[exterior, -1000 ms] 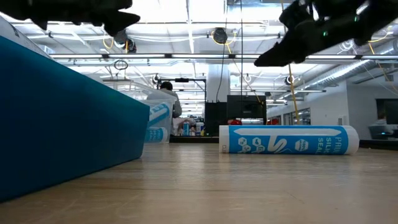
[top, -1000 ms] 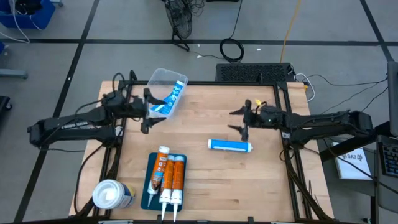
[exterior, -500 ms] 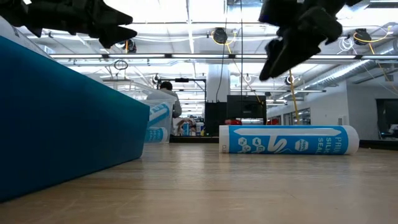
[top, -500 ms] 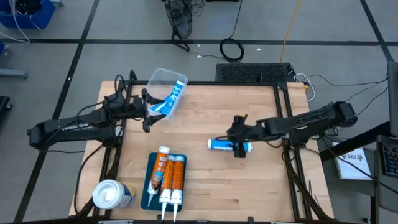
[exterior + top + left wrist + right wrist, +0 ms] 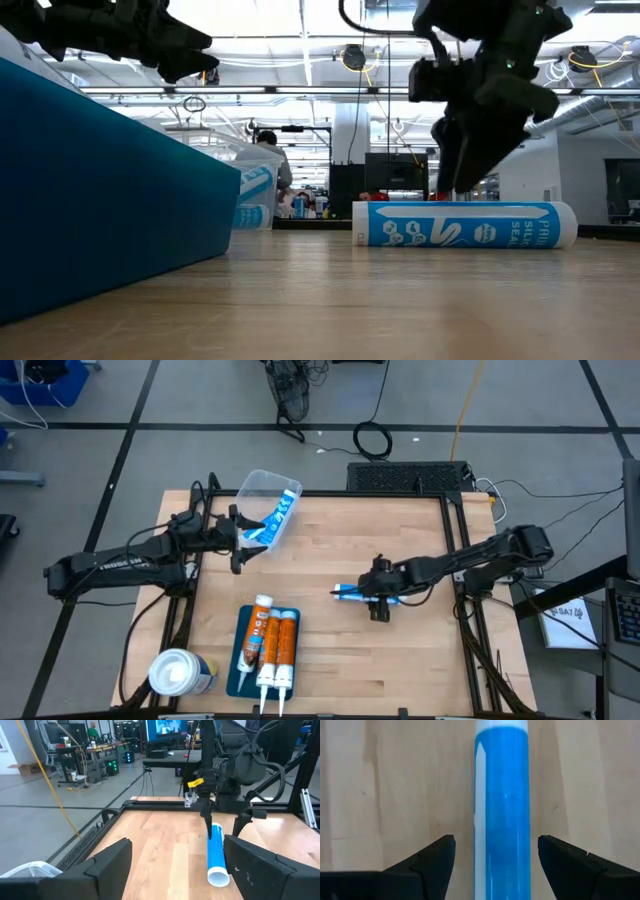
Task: Pick & place silicon tubes, Sealant and Lysol wipes
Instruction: Put the blue sealant into the white bin
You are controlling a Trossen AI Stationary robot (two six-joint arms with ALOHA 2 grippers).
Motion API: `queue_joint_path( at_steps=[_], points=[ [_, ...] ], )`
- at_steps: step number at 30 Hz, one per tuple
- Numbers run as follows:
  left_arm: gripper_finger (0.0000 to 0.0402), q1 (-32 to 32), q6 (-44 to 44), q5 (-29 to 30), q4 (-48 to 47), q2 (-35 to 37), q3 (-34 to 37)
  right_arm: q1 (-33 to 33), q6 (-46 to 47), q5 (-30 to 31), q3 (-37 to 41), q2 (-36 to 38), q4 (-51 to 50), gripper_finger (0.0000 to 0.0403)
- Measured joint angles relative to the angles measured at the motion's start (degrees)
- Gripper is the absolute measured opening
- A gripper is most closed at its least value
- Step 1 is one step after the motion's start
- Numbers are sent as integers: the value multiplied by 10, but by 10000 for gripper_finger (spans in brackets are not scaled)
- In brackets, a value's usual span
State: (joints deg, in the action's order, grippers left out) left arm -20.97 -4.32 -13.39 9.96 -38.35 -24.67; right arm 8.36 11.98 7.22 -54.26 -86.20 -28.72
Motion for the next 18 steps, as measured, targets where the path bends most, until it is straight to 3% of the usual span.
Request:
queue_joint_path(
  at_steps=[13, 18],
  points=[
    [306, 0, -7, 0, 0, 0, 0, 0, 55, 1, 1, -10, 7, 263],
    [306, 0, -10, 0, 8, 0, 0, 0, 54, 2, 25, -10, 52, 263]
  ],
)
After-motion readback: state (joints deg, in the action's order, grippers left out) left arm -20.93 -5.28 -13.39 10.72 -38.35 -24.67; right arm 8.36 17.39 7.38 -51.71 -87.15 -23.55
